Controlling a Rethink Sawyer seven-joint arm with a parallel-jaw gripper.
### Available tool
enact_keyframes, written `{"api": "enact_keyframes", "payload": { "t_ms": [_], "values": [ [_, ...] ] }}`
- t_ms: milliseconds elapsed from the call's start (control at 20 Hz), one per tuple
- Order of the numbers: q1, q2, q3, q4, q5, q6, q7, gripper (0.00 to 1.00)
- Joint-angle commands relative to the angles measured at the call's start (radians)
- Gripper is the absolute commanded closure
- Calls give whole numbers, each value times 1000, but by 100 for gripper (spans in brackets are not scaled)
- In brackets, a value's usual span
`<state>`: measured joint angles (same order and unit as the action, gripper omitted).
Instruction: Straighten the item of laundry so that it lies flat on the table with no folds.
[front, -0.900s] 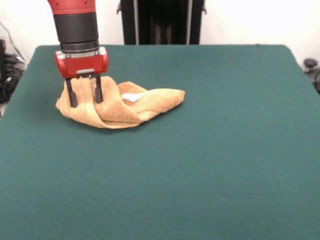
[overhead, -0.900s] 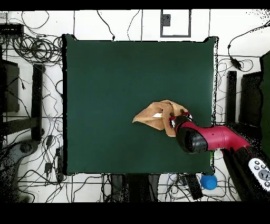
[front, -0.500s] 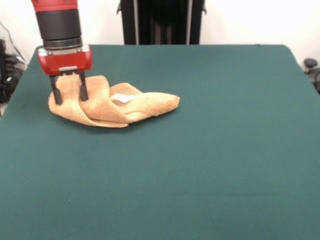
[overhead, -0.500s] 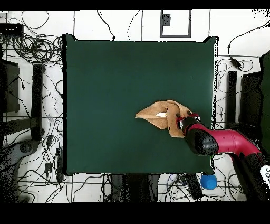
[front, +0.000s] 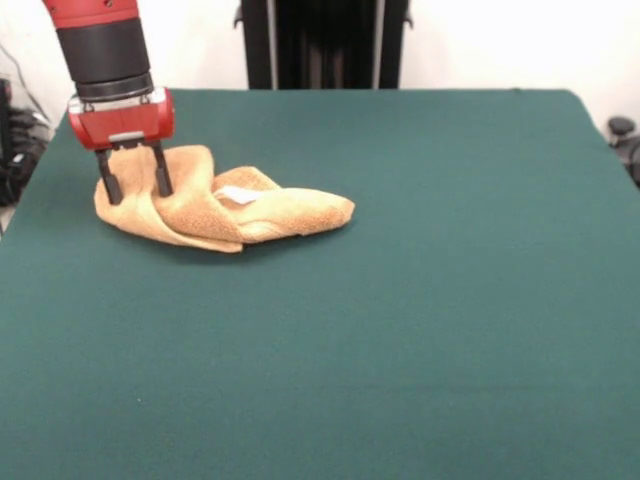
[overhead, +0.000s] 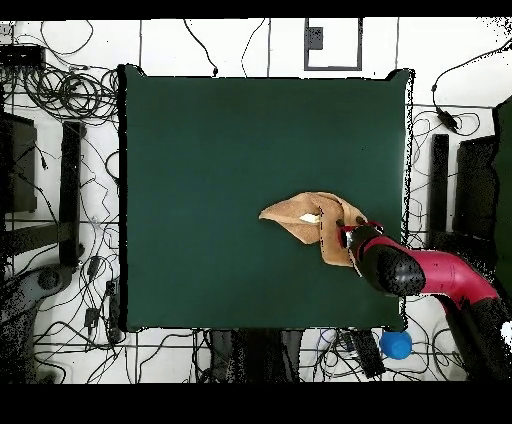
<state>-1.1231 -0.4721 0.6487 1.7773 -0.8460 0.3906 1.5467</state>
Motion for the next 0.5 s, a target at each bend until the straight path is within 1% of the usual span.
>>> {"api": "enact_keyframes", "payload": {
  "t_ms": [50,200,400,500],
  "values": [
    [67,89,25,88,46,266,-215,0],
    [89,85,16,94,51,248,-174,0],
    [91,104,16,110,92,230,-112,0],
    [96,106,11,127,102,192,-63,0]
  ]
}}
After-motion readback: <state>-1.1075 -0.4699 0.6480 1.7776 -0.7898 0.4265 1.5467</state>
